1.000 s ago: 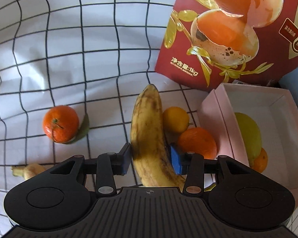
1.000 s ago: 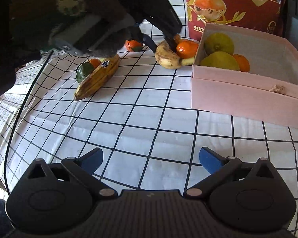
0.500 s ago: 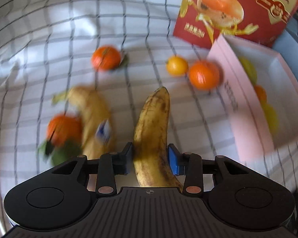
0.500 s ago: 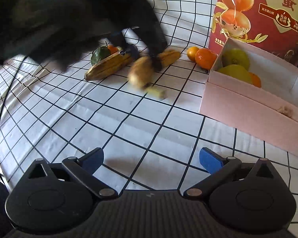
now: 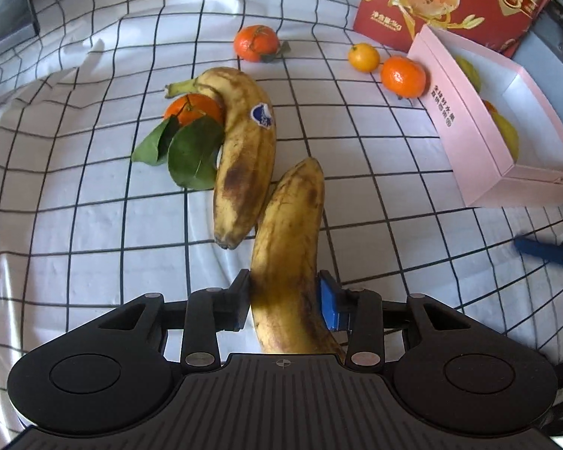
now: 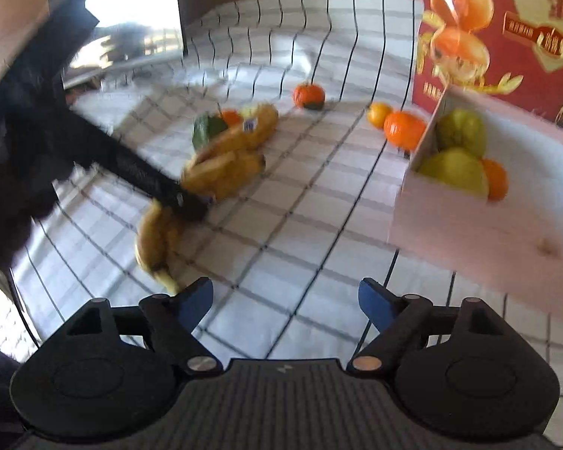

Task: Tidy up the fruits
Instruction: 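Grasp a tangerine with the right gripper while the left gripper holds the banana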

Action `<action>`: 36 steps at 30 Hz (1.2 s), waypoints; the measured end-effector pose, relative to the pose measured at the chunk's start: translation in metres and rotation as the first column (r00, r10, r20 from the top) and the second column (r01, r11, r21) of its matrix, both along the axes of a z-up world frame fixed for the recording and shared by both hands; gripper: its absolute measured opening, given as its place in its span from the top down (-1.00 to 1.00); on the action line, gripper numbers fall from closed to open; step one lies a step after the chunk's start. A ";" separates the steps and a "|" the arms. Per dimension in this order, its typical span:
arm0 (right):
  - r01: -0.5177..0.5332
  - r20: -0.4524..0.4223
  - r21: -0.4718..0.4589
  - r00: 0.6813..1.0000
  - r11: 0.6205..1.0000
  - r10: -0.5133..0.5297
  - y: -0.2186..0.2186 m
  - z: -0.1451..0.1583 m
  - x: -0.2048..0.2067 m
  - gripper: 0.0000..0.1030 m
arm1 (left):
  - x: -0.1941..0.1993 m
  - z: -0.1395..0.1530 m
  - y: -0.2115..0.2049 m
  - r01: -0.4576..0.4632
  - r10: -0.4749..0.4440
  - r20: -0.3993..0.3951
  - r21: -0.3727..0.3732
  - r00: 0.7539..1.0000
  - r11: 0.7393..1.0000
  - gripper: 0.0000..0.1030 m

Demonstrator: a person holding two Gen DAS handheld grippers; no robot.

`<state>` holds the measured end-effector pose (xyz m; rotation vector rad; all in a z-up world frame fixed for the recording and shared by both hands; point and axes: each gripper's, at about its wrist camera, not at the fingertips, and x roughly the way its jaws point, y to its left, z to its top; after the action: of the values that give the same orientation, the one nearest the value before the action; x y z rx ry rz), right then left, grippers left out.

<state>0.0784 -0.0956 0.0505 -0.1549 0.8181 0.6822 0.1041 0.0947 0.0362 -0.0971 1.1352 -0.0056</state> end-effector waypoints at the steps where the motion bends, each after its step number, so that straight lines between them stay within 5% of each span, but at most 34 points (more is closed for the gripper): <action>1: 0.004 0.026 -0.005 1.000 1.000 -0.004 0.001 0.007 0.000 -0.59 | -0.001 0.000 -0.003 0.014 -0.014 0.006 0.017 1.000 1.000 0.17; 7: 0.014 0.172 -0.055 0.985 0.998 -0.005 0.013 0.048 0.021 -0.46 | -0.012 -0.004 -0.011 0.011 -0.015 0.064 0.059 0.998 0.998 0.12; 17: 0.031 0.081 -0.034 0.996 0.999 -0.028 0.051 0.072 0.083 -0.39 | -0.058 0.017 0.024 -0.080 0.100 0.167 -0.121 0.981 0.989 0.21; 20: 0.045 0.086 -0.027 0.995 0.999 -0.042 0.083 0.064 0.109 -0.39 | -0.090 0.037 0.040 -0.104 0.133 0.223 -0.137 0.966 0.985 0.21; 25: 0.147 -0.048 0.050 0.988 0.988 -0.145 0.132 0.033 0.175 -0.39 | -0.119 0.055 0.062 -0.142 0.175 0.263 -0.140 0.949 0.980 0.21; 31: 0.166 -0.048 -0.093 0.984 0.982 -0.171 0.184 -0.010 0.225 -0.37 | -0.139 0.057 0.081 -0.210 0.246 0.280 -0.151 0.928 0.966 0.21; 33: 0.171 -0.004 -0.155 0.985 0.973 -0.173 0.194 -0.017 0.228 -0.28 | -0.141 0.054 0.085 -0.234 0.266 0.266 -0.146 0.926 0.961 0.21; 36: 0.154 0.005 -0.182 0.988 0.971 -0.156 0.201 -0.021 0.231 0.13 | -0.143 0.050 0.089 -0.246 0.277 0.249 -0.151 0.928 0.958 0.21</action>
<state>0.3092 0.1050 0.0295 -0.2509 0.8914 0.4605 -0.0384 0.1832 0.0860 -0.3436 0.8432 0.1493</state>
